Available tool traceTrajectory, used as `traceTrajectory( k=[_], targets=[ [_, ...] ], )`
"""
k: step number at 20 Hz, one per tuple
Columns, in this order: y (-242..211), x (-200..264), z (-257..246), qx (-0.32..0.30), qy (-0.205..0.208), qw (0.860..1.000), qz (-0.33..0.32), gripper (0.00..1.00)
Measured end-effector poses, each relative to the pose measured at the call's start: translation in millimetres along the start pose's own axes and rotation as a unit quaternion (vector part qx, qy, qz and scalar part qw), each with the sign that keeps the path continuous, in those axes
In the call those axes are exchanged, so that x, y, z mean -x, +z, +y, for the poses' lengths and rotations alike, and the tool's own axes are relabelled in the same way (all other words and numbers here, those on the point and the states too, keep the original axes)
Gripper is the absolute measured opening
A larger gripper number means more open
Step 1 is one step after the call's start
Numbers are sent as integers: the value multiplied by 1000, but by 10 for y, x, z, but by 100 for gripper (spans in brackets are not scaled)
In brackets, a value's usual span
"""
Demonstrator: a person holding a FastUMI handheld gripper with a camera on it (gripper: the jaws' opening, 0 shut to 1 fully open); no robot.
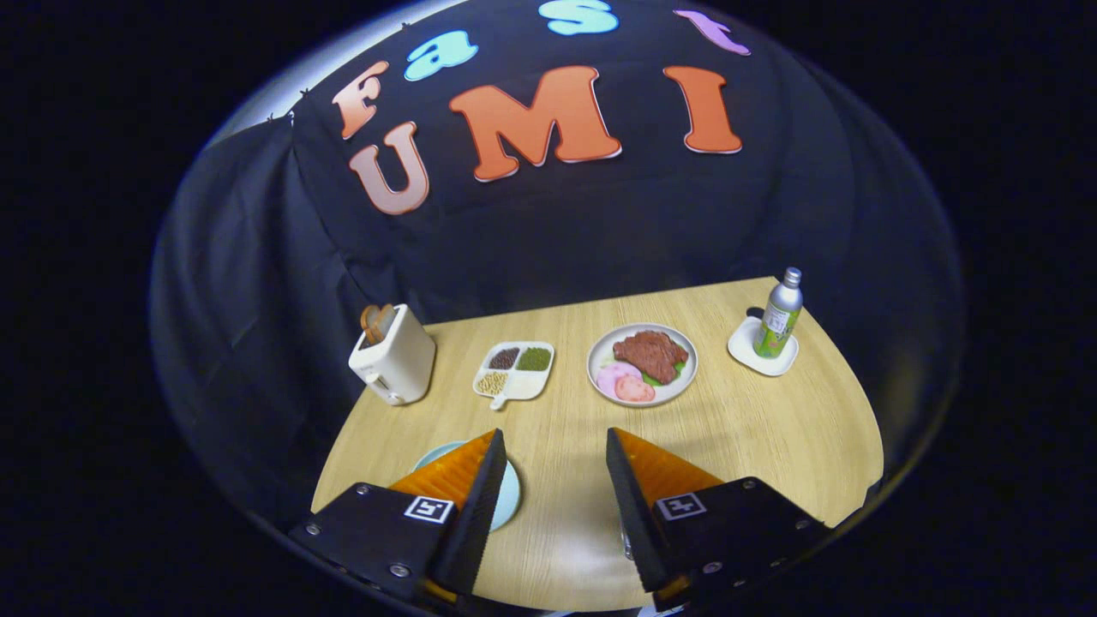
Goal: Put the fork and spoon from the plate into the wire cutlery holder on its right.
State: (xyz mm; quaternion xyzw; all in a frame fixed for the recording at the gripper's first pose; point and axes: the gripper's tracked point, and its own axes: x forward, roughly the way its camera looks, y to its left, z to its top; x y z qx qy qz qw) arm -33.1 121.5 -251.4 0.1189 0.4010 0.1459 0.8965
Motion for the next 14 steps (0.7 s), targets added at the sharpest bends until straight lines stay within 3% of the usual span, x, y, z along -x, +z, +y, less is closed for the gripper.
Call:
traceTrajectory(
  k=[5,7,10,14],
  targets=[
    [755,113,206,23,-41,988,-147,87],
    [772,212,264,42,-61,980,-185,89],
    [644,146,515,81,-68,976,-191,89],
    [273,-131,1022,95,-36,983,-150,90]
  ],
)
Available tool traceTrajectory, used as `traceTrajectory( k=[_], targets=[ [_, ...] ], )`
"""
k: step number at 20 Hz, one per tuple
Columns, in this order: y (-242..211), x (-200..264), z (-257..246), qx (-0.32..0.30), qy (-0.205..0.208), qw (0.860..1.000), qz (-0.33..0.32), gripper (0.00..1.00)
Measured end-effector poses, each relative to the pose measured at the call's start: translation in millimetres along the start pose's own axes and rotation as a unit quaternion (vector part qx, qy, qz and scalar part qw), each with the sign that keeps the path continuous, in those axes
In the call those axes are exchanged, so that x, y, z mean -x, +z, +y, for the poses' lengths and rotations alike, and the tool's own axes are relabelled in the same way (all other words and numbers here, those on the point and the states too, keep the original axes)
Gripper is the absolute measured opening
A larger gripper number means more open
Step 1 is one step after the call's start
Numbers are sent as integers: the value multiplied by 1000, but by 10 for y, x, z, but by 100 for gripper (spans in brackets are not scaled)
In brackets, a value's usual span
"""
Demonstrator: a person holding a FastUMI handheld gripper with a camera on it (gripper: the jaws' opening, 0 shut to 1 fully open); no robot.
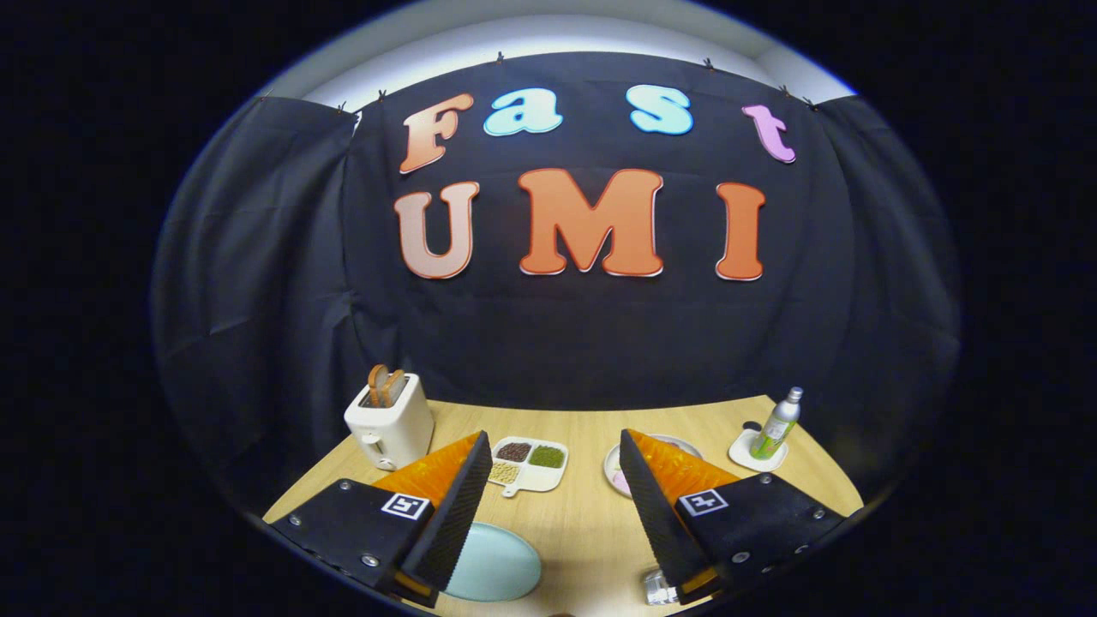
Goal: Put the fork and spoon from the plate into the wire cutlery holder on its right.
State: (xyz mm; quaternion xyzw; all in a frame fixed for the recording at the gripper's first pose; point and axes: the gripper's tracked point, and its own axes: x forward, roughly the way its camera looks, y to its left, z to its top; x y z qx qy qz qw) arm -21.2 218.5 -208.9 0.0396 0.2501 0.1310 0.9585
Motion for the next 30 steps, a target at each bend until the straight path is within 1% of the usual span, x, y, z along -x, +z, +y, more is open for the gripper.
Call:
traceTrajectory(
  k=[4,7,8,10,12,13,16,19,20,23,25,26,27,29,30],
  targets=[
    [-236,-115,501,-3,24,999,31,92],
    [-431,-199,794,2,35,998,55,92],
    [-557,-232,863,5,37,997,72,92],
    [-903,-289,1007,9,42,991,127,92],
    [-1245,-323,1090,1,44,981,187,92],
    [-1425,-334,1095,-1,38,976,216,92],
    [-1863,-368,1153,1,36,960,277,90],
    [-2344,-306,1199,20,36,936,350,86],
    [-2472,-300,1238,21,36,929,369,83],
    [-2771,-253,1291,30,38,907,418,80],
    [-2849,-256,1369,26,47,899,434,75],
    [-2914,-235,1381,28,46,895,443,72],
    [-2977,-238,1379,31,43,889,455,71],
    [-3085,-204,1381,34,33,875,481,62],
    [-3144,-174,1368,33,25,867,497,57]
  ],
)
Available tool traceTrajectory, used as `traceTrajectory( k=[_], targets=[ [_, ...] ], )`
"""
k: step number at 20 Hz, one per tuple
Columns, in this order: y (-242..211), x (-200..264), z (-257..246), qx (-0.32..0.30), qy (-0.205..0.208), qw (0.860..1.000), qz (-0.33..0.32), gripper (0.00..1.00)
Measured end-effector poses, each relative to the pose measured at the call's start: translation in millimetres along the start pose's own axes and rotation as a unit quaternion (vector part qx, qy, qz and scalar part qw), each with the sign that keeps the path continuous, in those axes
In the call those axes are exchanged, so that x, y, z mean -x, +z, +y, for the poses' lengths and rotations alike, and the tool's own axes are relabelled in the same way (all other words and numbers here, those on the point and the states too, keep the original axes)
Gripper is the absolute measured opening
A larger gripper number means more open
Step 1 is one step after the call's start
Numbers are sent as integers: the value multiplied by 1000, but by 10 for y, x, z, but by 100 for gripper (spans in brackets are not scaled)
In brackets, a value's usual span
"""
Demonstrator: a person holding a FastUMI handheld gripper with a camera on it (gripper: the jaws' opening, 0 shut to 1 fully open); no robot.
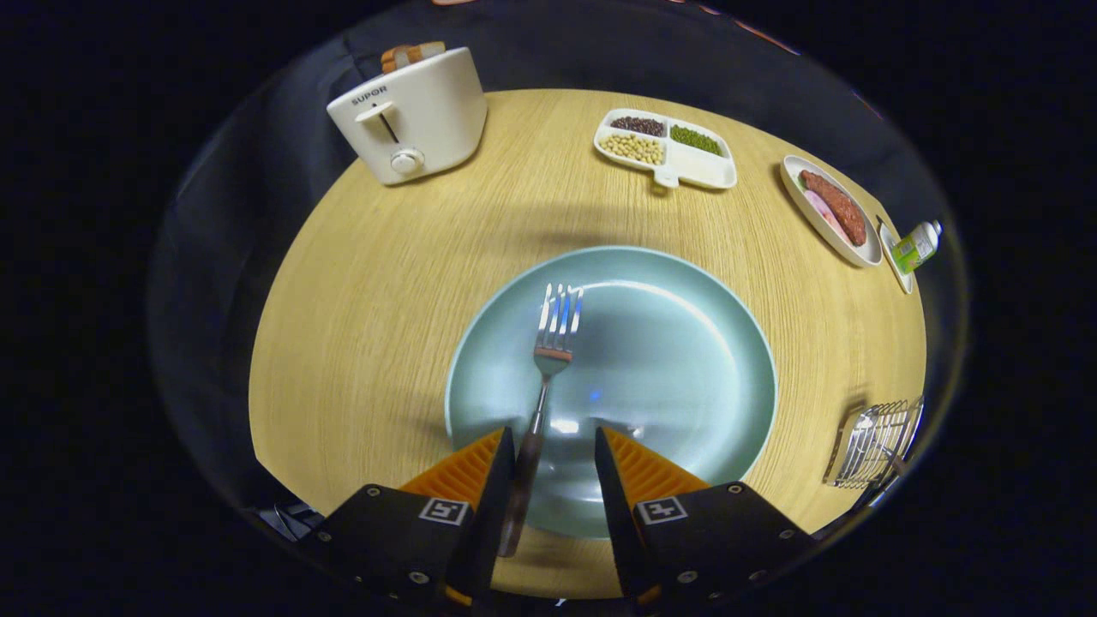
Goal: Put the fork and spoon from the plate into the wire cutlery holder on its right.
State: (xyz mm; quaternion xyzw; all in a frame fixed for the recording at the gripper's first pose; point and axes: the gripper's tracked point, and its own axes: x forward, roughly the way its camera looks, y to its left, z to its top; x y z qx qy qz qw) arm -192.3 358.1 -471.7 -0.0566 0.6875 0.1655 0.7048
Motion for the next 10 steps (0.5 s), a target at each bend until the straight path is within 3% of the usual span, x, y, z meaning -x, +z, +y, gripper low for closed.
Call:
traceTrajectory(
  k=[2,5,6,10],
  targets=[
    [-48,-34,6,-3,0,1000,20,48],
    [-59,-69,-44,-7,-11,999,32,26],
    [-70,-85,-53,-10,-10,999,38,14],
    [-2,-8,-96,-31,20,999,30,7]
  ],
)
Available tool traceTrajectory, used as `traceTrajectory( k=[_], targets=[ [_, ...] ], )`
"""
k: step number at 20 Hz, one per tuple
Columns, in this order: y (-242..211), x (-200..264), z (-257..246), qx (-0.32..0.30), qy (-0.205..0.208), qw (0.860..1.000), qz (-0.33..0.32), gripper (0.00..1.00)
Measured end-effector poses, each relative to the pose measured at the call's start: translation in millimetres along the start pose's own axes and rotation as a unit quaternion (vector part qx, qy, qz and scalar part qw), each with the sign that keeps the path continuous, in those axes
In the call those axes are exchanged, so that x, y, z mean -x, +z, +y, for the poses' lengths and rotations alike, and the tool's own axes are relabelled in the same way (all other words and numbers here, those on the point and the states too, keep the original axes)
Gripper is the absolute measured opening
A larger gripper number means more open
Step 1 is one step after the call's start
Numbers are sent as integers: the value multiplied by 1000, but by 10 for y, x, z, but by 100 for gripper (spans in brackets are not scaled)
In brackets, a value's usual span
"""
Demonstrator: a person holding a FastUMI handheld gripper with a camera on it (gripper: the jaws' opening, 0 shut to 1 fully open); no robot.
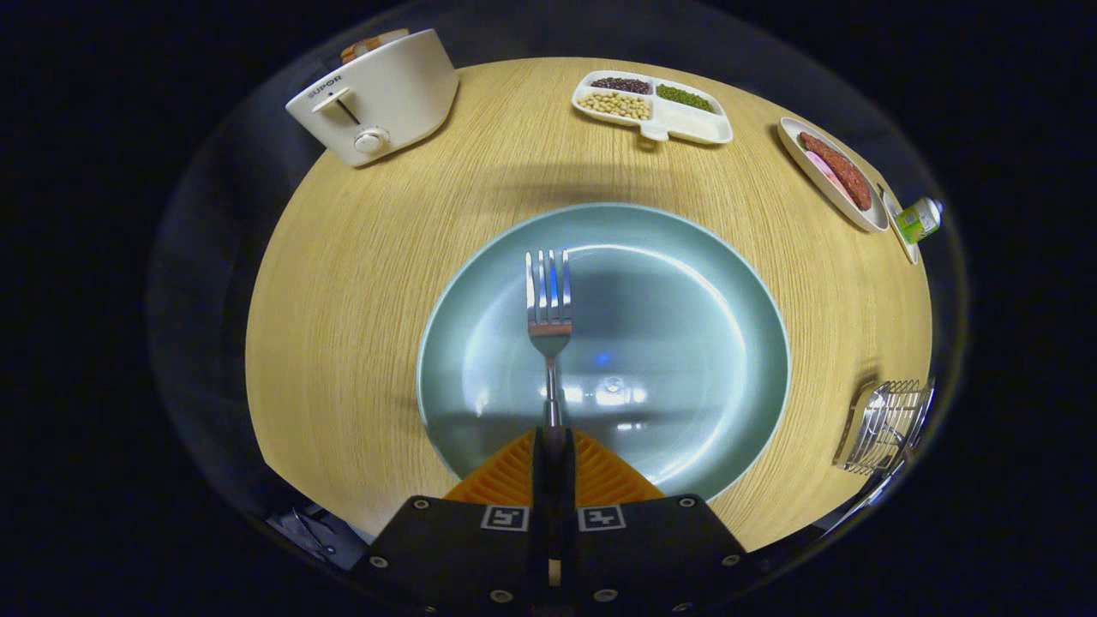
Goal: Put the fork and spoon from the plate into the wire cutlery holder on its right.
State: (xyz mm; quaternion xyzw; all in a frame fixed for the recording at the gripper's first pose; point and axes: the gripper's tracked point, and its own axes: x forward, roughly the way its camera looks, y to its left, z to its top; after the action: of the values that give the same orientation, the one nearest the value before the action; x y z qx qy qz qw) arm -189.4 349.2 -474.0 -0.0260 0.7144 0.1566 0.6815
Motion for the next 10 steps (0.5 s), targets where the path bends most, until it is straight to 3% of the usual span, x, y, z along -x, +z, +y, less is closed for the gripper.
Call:
traceTrajectory(
  k=[4,10],
  targets=[
    [101,357,-192,-33,23,999,-36,5],
    [6,1017,-1002,-74,-3,994,-79,6]
  ],
)
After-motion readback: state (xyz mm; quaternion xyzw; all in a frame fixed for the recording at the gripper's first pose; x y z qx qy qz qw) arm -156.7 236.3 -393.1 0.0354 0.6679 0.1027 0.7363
